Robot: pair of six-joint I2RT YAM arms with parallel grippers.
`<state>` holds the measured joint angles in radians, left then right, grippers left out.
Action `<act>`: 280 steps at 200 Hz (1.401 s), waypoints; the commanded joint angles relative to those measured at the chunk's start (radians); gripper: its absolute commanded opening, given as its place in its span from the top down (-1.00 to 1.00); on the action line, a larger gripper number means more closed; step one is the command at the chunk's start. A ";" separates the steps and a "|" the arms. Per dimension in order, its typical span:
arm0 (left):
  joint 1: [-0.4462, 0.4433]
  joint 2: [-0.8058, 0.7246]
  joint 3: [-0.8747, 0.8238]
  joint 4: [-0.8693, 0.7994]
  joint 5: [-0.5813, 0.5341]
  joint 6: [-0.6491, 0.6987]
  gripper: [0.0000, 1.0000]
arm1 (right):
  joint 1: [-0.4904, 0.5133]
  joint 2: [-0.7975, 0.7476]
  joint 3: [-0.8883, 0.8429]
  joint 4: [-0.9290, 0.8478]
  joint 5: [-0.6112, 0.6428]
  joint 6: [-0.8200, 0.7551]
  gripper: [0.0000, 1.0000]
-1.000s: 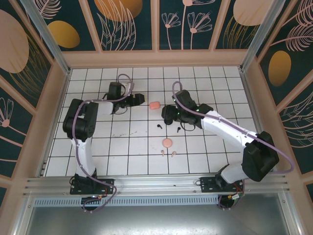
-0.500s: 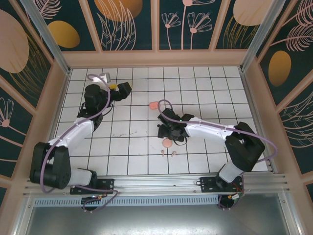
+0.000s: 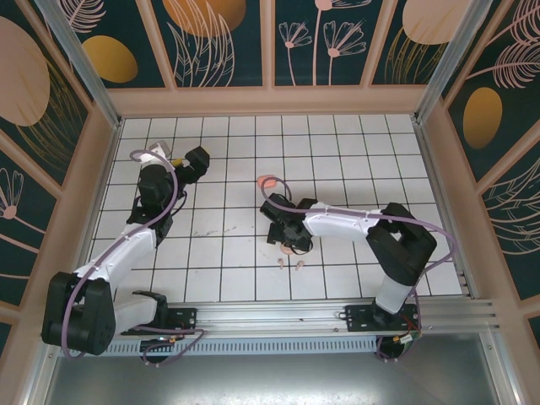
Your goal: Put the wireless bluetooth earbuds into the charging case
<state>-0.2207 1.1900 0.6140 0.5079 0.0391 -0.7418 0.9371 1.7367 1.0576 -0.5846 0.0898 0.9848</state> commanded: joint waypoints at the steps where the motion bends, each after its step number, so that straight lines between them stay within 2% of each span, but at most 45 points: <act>1: 0.002 -0.024 -0.025 0.048 -0.015 -0.082 -0.97 | 0.012 0.043 0.033 -0.043 0.029 0.031 -0.48; 44: 0.002 -0.030 -0.052 0.056 0.007 -0.183 -0.97 | 0.014 0.069 0.033 -0.040 0.031 0.041 -0.35; 80: 0.002 -0.037 -0.080 0.048 -0.001 -0.229 -0.97 | 0.024 0.072 0.025 -0.028 0.024 0.046 -0.17; 127: 0.001 -0.043 -0.115 0.084 -0.015 -0.226 -0.97 | 0.033 0.046 0.005 0.001 0.021 0.049 0.18; 156: 0.001 -0.015 -0.111 0.130 0.074 -0.188 -0.93 | 0.030 -0.018 0.019 0.003 0.040 0.048 0.25; 170: 0.002 0.000 -0.118 0.159 0.136 -0.159 -0.81 | 0.021 -0.050 0.044 0.000 0.047 0.036 0.25; 197: 0.000 0.043 -0.158 0.271 0.244 -0.081 -0.59 | -0.022 -0.083 0.100 0.020 0.028 0.000 0.25; 221: -0.001 0.102 -0.209 0.401 0.322 -0.096 -0.45 | -0.090 -0.071 0.162 0.061 -0.012 -0.041 0.24; 249: -0.015 0.188 -0.295 0.621 0.365 -0.135 -0.44 | -0.167 -0.013 0.253 0.098 -0.061 -0.066 0.24; 280: -0.059 0.318 -0.318 0.875 0.467 -0.165 -0.41 | -0.219 0.070 0.366 0.135 -0.119 -0.055 0.24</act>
<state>-0.2443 1.4376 0.3058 1.0786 0.3969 -0.8795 0.7414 1.7332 1.3376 -0.4961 0.0391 0.9440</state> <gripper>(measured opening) 0.710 0.438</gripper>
